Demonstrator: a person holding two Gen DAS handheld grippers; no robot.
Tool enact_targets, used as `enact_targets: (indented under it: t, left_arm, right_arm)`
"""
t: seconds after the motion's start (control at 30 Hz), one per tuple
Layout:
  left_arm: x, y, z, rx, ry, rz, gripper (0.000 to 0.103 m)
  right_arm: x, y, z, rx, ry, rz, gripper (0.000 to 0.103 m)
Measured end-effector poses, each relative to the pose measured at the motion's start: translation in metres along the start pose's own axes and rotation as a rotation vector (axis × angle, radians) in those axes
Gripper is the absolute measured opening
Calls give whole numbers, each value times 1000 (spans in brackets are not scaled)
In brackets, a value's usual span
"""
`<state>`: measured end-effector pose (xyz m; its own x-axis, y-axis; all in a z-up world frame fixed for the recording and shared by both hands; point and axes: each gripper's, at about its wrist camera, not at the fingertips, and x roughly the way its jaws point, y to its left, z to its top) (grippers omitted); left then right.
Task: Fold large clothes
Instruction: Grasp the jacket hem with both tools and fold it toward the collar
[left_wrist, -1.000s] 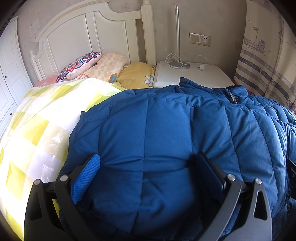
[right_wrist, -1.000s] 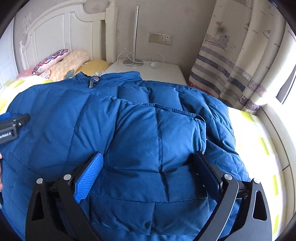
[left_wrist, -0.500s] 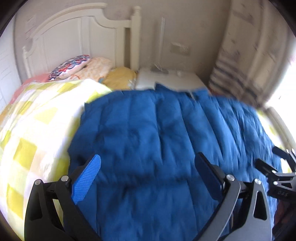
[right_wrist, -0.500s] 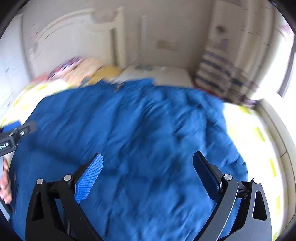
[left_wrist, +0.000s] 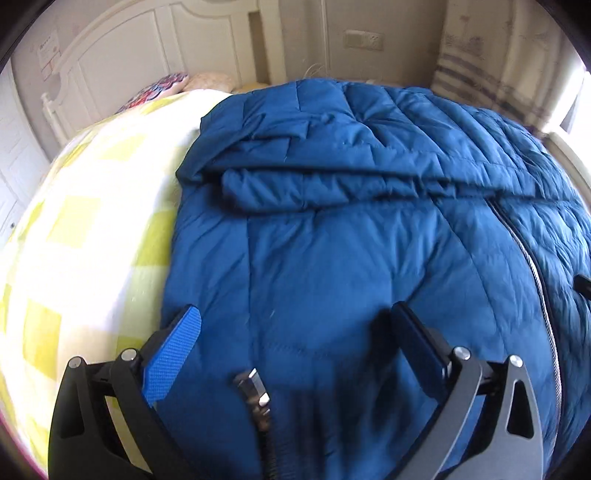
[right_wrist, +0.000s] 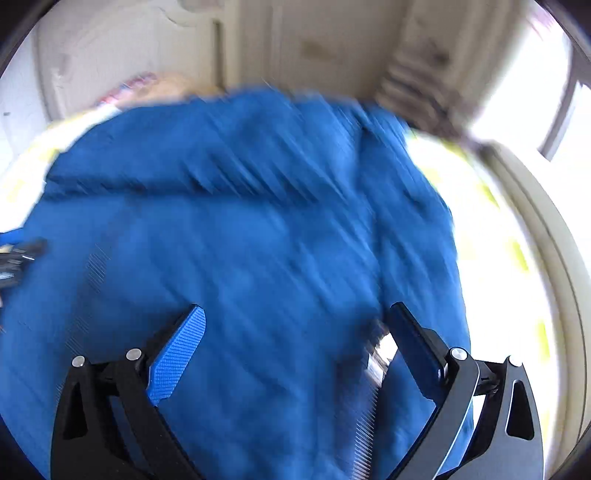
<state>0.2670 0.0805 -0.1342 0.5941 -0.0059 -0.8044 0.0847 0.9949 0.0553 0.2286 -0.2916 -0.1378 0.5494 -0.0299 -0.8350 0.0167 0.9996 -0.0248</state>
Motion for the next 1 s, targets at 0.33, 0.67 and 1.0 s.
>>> enact_targets:
  t: [0.33,0.67,1.0]
  left_arm:
    - [-81,-43,-41,98,-96,-111,101]
    - [-81,-62,-79,171,-50,-57,101]
    - [-106,-50,-114,168,-65,-67,101]
  right_arm:
    - [-66,16,-44,-58,-118,127,97]
    - [-74,47,-84,-184,-79,86,97]
    - [-112,45,-130,-196,-129,79,98]
